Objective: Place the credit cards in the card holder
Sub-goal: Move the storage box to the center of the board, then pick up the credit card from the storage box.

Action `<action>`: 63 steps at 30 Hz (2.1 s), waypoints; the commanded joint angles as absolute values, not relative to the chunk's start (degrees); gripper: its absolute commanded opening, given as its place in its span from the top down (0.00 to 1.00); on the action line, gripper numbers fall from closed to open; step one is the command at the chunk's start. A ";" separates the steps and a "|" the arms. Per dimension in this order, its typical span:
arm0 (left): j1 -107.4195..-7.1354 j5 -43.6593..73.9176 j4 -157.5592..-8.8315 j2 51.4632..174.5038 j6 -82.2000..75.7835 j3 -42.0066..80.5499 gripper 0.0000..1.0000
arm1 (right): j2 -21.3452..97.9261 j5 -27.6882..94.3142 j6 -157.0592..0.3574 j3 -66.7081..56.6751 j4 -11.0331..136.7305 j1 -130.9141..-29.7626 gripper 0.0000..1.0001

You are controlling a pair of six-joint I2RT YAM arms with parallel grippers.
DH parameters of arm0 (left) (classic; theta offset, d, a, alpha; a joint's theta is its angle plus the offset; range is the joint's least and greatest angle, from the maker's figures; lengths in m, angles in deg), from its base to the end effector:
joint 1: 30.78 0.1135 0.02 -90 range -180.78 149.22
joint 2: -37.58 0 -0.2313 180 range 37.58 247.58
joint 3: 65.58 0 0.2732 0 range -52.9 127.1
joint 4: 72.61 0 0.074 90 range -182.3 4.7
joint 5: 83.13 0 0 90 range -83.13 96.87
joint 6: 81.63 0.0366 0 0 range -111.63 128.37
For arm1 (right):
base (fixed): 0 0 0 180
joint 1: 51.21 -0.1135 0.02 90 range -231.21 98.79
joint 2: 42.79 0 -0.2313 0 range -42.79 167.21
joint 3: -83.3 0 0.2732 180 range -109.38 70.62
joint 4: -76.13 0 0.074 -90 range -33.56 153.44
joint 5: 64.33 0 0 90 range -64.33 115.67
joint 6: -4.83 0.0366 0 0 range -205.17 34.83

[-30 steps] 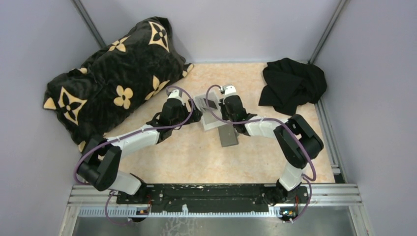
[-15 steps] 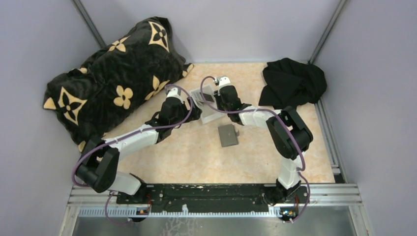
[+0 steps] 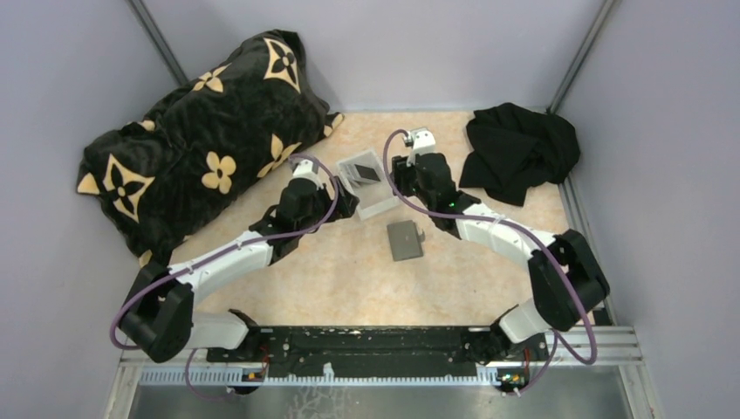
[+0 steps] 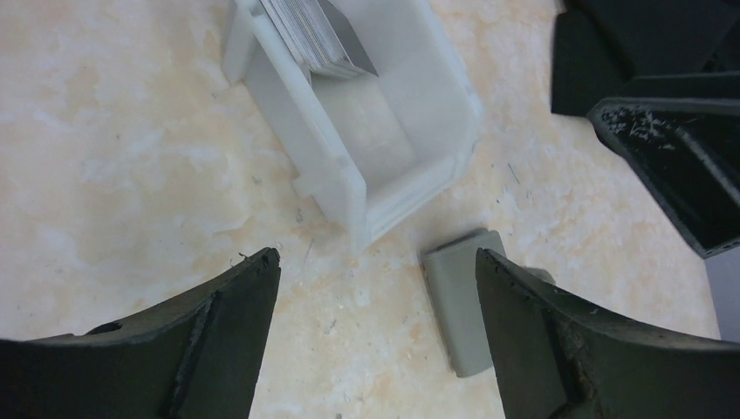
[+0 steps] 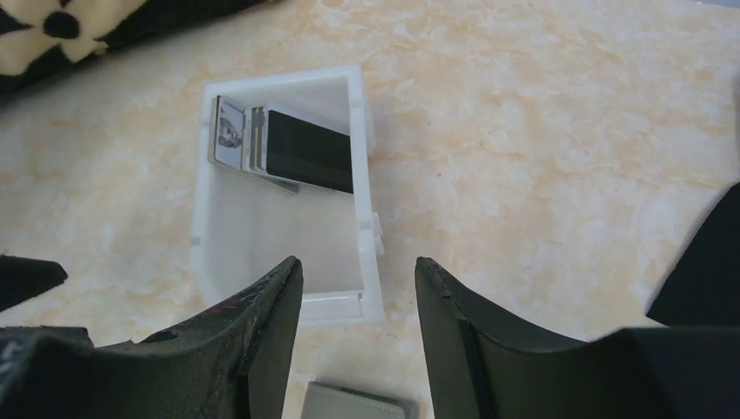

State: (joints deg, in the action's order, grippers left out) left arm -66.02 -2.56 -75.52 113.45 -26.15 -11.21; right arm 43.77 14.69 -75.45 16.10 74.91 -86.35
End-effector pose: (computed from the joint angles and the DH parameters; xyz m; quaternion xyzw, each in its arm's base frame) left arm 0.2632 -0.1786 0.1922 -0.0393 0.8380 -0.2520 0.4823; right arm 0.3040 0.2054 0.2152 -0.1269 0.8102 0.1436 0.5539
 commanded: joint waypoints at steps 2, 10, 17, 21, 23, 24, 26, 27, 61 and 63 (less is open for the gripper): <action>-69.08 -5.58 -78.12 109.22 -27.50 -15.21 0.13 | 41.48 17.30 -75.38 17.51 74.95 -87.66 0.49; -70.74 -9.79 -79.45 105.84 -32.41 -20.54 0.19 | 55.55 21.31 -79.12 -2.36 67.08 -88.37 0.49; -71.12 -10.36 -79.39 105.04 -33.44 -21.90 0.20 | 67.58 24.05 -78.84 -18.34 59.44 -88.39 0.49; -71.21 -10.53 -79.20 104.44 -33.84 -22.39 0.20 | 71.97 25.82 -78.10 -23.30 56.31 -88.33 0.49; -71.21 -10.45 -79.07 104.30 -33.94 -22.47 0.20 | 73.69 26.43 -77.75 -24.59 55.36 -88.32 0.49; -71.21 -10.45 -78.92 104.29 -33.85 -22.42 0.20 | 74.35 26.46 -77.64 -25.05 55.07 -88.34 0.49; -71.21 -10.22 -78.78 104.28 -33.90 -22.40 0.20 | 75.21 26.51 -77.52 -25.47 54.82 -88.33 0.49; -71.21 -10.19 -78.66 104.29 -33.90 -22.40 0.20 | 75.69 26.61 -77.48 -25.59 54.82 -88.31 0.49; -71.30 -9.22 -77.74 104.55 -33.99 -22.32 0.20 | 80.54 35.23 -73.91 -29.38 53.26 -85.93 0.74; -71.30 -9.13 -77.74 104.68 -34.07 -22.31 0.20 | 80.04 35.29 -73.83 -29.32 53.16 -85.93 0.75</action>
